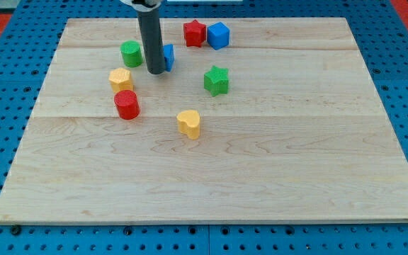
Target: Push the blue triangle diagonally left above yellow heart
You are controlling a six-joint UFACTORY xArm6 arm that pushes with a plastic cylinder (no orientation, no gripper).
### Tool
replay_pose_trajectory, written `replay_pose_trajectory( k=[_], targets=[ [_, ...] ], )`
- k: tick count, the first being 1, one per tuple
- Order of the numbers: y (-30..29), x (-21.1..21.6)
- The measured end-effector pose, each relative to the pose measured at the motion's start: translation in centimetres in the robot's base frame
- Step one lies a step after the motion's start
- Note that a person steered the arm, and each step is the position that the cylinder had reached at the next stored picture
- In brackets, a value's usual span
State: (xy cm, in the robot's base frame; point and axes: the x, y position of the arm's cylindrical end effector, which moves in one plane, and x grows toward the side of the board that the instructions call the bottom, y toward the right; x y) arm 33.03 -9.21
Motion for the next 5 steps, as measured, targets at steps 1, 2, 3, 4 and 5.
replay_pose_trajectory(
  k=[1,2,3,4,5],
  targets=[
    [-0.2,-1.2],
    [1.0,1.6],
    [5.5,-0.7],
    [2.5,-3.6],
    [-0.8,-2.7]
  ],
)
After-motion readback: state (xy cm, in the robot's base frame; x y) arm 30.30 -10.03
